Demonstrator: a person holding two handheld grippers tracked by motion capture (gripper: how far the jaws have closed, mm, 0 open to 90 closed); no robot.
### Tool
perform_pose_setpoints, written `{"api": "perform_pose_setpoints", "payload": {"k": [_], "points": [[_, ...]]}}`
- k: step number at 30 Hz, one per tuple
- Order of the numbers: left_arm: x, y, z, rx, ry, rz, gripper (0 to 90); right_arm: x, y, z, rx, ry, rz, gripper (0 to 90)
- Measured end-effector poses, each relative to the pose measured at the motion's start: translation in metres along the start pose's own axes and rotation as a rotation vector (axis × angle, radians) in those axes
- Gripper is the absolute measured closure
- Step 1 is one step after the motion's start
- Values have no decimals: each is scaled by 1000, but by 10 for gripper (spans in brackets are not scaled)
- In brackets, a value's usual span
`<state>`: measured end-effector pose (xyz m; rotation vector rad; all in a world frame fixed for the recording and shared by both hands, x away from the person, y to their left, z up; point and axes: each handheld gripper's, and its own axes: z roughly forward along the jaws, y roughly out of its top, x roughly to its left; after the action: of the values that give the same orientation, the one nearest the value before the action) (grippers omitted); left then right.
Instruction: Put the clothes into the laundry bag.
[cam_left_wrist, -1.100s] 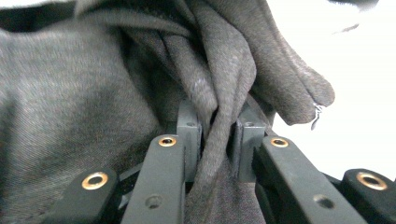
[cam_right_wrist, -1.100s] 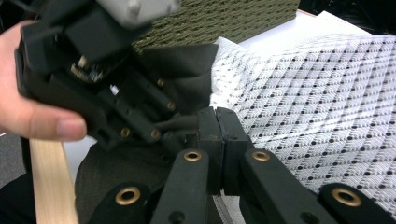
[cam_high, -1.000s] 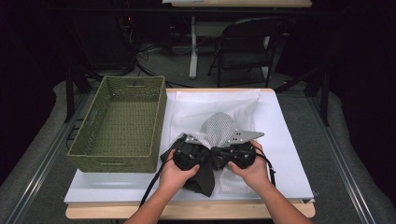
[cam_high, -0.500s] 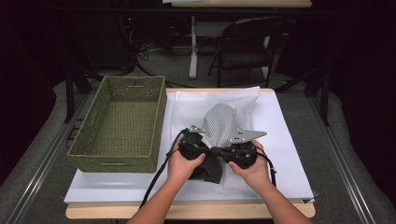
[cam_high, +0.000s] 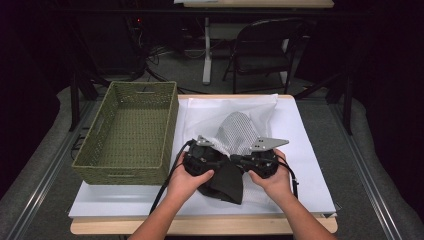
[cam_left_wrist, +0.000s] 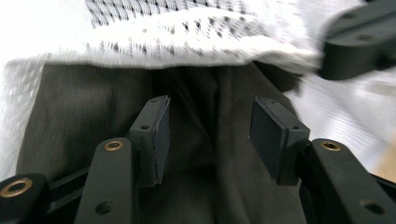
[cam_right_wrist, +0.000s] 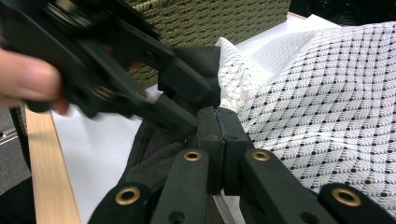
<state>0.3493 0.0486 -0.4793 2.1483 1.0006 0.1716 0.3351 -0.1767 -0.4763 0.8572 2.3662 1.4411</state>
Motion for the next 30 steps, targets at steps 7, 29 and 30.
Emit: {"api": "perform_pose_setpoints", "payload": {"k": [7,29,30], "points": [[12,2,-27,-44,86,-10,339,0,0,0,-7,-2,2,900],[35,-3,13,77,145,-40,590,-3,1,-3,-14,-6,13,900],[36,-4,15,87,137,-41,590,-3,1,-3,-13,-7,13,900]]}}
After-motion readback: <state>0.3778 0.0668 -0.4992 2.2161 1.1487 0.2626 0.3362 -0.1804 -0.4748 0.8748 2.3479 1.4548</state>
